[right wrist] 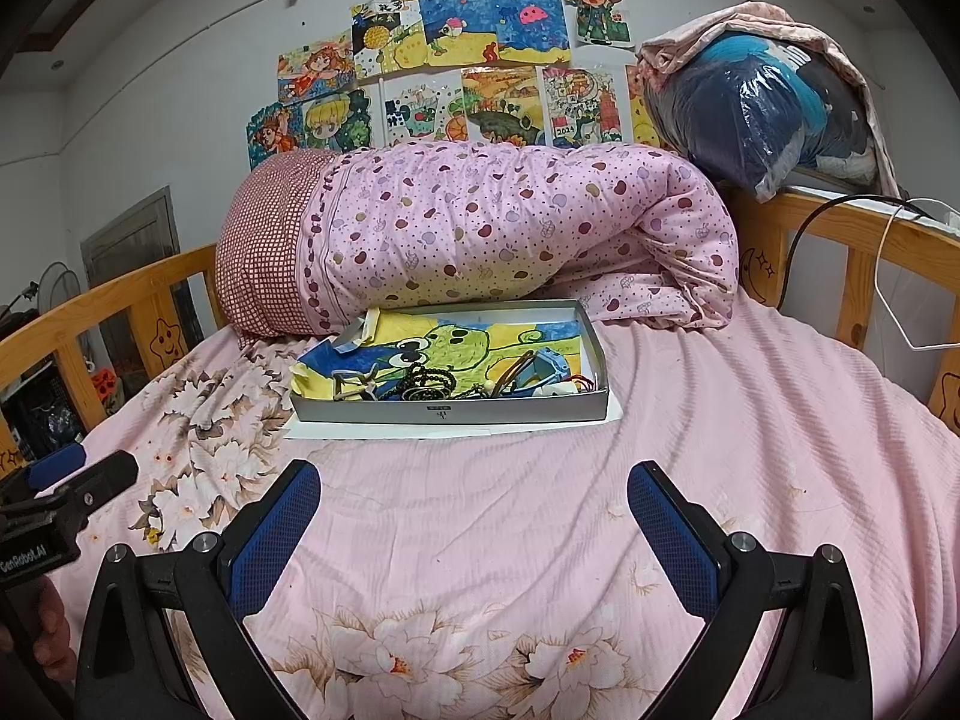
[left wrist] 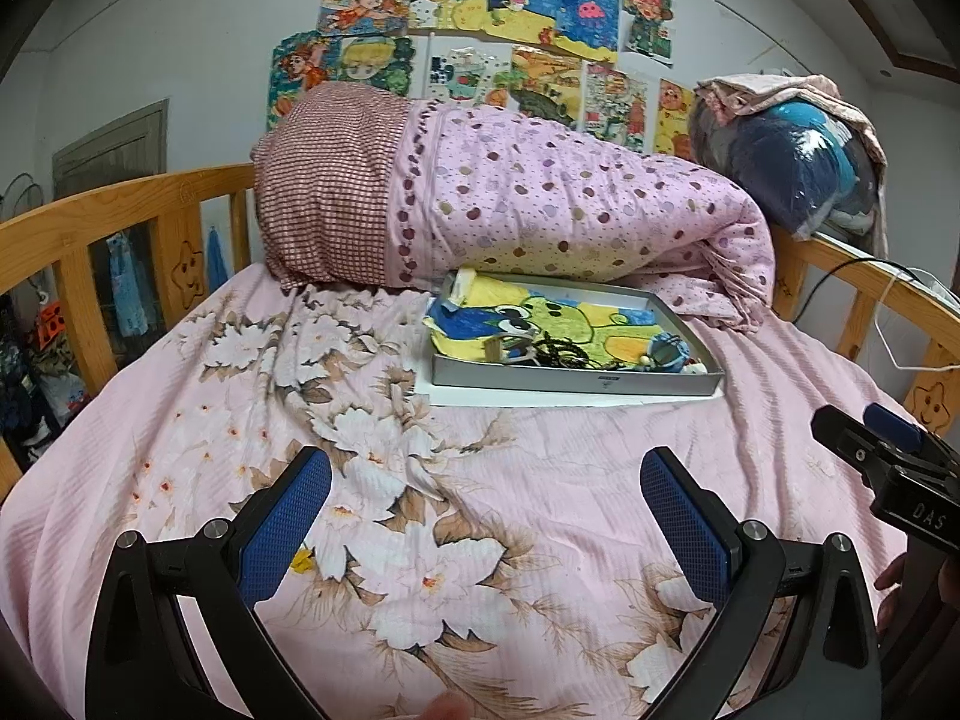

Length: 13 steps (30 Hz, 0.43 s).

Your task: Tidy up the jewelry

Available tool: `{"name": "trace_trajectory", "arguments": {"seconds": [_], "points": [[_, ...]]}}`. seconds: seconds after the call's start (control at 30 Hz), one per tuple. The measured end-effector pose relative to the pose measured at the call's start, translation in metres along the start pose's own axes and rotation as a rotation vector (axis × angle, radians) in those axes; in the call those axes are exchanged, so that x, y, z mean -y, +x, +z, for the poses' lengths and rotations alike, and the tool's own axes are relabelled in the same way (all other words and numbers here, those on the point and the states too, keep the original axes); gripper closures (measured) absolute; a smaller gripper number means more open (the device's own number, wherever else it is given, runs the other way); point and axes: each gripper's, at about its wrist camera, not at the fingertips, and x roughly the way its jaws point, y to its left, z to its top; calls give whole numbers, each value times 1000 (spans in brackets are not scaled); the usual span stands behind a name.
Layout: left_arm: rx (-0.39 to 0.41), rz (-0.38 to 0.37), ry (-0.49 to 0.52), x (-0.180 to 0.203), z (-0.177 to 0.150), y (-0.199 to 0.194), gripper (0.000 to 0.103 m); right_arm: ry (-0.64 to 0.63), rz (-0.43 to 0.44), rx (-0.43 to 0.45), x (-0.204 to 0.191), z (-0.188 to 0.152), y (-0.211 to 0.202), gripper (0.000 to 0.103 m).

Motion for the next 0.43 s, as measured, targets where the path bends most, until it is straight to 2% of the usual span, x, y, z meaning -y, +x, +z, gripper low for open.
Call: {"name": "trace_trajectory", "arguments": {"seconds": [0.07,0.2,0.43], "points": [[6,23,-19,0,-1,-2,2,0,1,-1,0,0,0,0],[-16,12,-53,1,-3,0,2,-1,-1,-3,-1,-1,0,0],[-2,23,-5,8,-4,-4,2,6,-15,-31,0,-12,0,0]]}}
